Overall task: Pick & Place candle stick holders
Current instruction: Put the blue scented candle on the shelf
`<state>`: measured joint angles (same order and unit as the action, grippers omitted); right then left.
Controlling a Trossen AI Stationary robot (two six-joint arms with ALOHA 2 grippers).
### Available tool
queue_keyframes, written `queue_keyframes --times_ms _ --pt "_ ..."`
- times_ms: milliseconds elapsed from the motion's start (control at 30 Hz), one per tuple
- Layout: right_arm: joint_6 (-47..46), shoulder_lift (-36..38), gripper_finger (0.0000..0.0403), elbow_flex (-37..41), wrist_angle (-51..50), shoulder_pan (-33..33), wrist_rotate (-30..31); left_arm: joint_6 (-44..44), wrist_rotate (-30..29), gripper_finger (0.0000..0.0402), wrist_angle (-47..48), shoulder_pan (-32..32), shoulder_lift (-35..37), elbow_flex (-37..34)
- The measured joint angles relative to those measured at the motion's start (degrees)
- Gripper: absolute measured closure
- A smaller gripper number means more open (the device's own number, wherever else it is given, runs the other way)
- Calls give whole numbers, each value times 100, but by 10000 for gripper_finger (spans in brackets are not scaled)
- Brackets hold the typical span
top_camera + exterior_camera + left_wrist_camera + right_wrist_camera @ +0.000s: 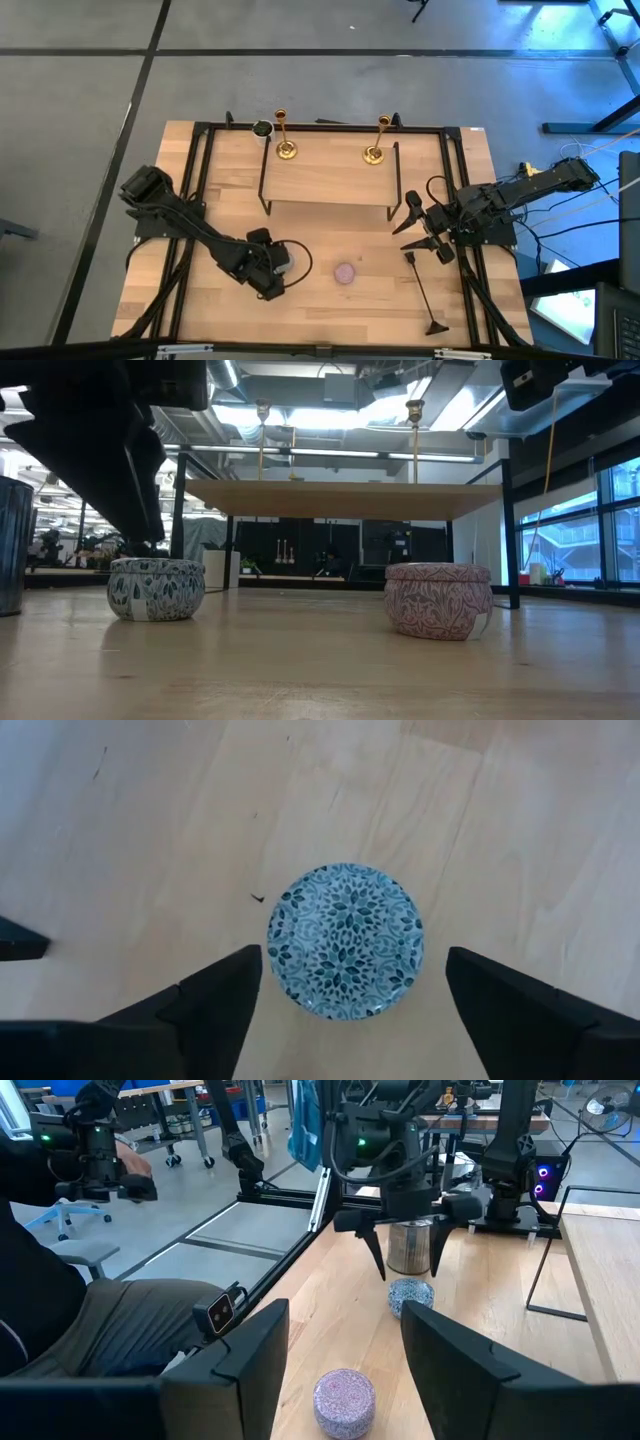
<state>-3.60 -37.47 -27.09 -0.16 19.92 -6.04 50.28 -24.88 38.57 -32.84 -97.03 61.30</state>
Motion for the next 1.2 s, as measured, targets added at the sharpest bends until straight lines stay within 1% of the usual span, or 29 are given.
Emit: queue_keyframes --times_ms 133,300,500,767,1033,1200 --pt "2 0 206 0 0 -1 1 -3 15 72 -53 27 -195 0" --pt "2 0 206 0 2 -2 133 -212 222 61 -297 212 -621 -2" --pt "20 0 206 0 6 -4 138 -422 679 59 -441 437 -892 17" --pt "59 0 206 0 0 -1 150 -697 397 59 -781 503 -768 -13" --pt "57 0 206 0 -2 0 151 -739 508 59 -794 498 -763 -11" --pt "57 0 206 0 -2 -2 151 -664 359 59 -826 498 -763 -11"
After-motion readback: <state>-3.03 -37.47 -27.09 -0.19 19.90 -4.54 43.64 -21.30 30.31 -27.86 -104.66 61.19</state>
